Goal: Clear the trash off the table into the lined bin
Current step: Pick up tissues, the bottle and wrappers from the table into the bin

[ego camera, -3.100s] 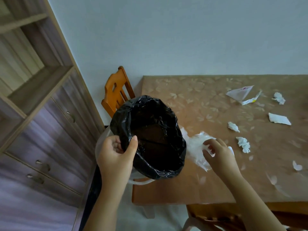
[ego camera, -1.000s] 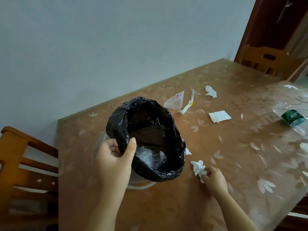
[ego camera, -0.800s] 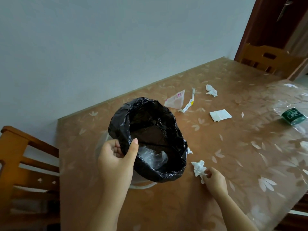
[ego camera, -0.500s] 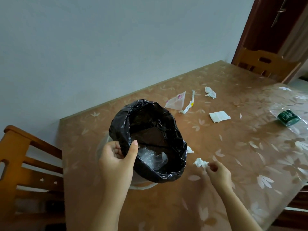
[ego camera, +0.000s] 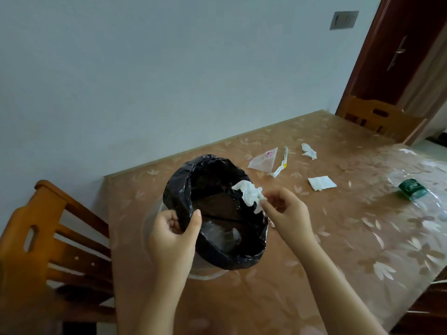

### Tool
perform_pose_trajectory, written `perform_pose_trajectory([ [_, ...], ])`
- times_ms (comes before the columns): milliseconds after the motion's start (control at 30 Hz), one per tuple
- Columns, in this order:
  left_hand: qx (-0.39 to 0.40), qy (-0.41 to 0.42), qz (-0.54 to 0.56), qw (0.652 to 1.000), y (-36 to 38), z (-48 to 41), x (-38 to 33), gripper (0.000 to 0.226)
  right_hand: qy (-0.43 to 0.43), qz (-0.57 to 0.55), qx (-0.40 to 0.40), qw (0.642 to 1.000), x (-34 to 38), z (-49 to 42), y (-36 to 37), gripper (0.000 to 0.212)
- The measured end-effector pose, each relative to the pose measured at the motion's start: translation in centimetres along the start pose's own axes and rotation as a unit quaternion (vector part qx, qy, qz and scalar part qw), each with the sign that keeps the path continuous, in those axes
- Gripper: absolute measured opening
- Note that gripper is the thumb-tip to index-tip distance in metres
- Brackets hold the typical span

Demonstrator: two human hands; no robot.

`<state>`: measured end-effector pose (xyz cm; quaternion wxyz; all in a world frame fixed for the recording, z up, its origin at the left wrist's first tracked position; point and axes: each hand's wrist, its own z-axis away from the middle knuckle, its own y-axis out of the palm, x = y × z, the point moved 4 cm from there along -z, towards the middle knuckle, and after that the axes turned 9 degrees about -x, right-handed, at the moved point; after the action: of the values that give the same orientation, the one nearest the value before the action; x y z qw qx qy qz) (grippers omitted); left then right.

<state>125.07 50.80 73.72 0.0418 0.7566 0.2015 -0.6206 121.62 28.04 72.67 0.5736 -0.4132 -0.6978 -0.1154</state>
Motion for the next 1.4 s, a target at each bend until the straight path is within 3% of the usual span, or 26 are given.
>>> perform_pose_trajectory([
  [233, -0.004, 0.023, -0.021, 1.0, -1.5, -0.9, -0.8, 0.023, -0.053, 0.046, 0.135, 0.988, 2.0, 0.6, 4.6, 0.021],
  [567, -0.038, 0.021, -0.034, 0.998, -0.1, -3.8, 1.3, 0.018, 0.079, 0.08, -0.007, 0.994, -8.9, -3.4, 2.0, 0.017],
  [1000, -0.046, 0.038, -0.035, 0.998, 4.7, -6.2, 1.6, 0.021, 0.238, 0.232, 0.055, 0.941, -23.9, -5.5, 2.8, 0.035],
  [1400, -0.038, 0.032, -0.039, 0.998, 6.0, -6.6, 2.0, 0.02, 0.257, 0.254, 0.062, 0.93, -26.0, -4.6, 3.8, 0.01],
])
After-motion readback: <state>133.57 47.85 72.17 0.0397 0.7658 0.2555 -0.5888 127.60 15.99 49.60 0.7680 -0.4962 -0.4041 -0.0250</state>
